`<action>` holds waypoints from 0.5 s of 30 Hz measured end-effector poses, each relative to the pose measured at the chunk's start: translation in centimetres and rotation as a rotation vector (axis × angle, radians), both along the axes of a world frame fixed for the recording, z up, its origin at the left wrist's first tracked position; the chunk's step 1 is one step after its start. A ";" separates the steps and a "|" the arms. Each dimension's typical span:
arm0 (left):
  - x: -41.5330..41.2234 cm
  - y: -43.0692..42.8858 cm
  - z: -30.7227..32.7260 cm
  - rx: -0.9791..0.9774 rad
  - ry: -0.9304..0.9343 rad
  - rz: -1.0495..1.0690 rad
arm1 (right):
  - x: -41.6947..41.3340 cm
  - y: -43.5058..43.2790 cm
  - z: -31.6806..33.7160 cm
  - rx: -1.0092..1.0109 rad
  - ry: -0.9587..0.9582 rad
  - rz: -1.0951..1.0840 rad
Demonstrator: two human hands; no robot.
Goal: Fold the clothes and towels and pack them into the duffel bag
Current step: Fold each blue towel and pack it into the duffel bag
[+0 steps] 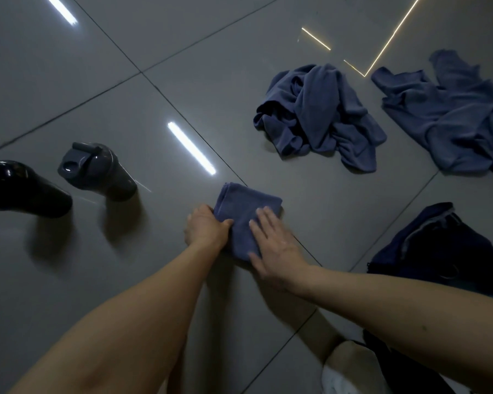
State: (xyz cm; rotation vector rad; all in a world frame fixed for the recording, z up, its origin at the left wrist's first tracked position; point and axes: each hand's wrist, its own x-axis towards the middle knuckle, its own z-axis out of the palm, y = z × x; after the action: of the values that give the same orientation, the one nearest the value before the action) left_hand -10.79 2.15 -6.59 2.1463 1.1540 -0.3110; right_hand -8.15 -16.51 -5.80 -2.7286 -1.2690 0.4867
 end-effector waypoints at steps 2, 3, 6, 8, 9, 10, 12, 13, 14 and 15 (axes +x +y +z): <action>0.4 0.1 0.2 -0.026 0.044 -0.004 | 1.9 0.2 -0.2 -0.088 0.041 -0.134; 0.6 0.1 0.3 -0.024 0.064 -0.009 | 2.9 0.2 -0.4 -0.153 0.121 -0.164; 1.0 0.0 0.4 0.023 0.122 -0.031 | 4.3 0.1 -0.7 -0.229 0.181 -0.157; 1.1 -0.1 0.4 0.040 0.153 -0.047 | 3.0 0.0 -0.5 -0.189 0.094 -0.152; 1.1 -0.1 0.4 0.018 0.149 -0.043 | 2.0 -0.1 -0.3 -0.157 0.072 -0.129; 1.2 -0.2 0.4 -0.025 0.129 -0.027 | 1.0 -0.2 -0.2 -0.135 0.092 -0.078; 1.3 -0.4 0.5 -0.114 0.091 0.020 | -0.5 -0.6 -0.3 -0.171 0.186 0.052; 1.3 -0.4 0.6 -0.128 0.086 0.036 | -0.8 -0.7 -0.3 -0.183 0.224 0.076; 1.3 -0.5 0.7 -0.130 0.084 0.048 | -0.8 -0.8 -0.2 -0.147 0.251 0.048; 1.2 -0.5 0.8 -0.132 0.078 0.058 | -0.7 -0.6 0.1 -0.047 0.275 -0.040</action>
State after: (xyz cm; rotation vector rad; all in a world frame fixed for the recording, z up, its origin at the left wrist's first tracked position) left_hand -9.54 1.68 -5.79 1.9981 1.2028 -0.4360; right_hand -8.89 -17.08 -5.70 -2.6027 -1.1445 0.8622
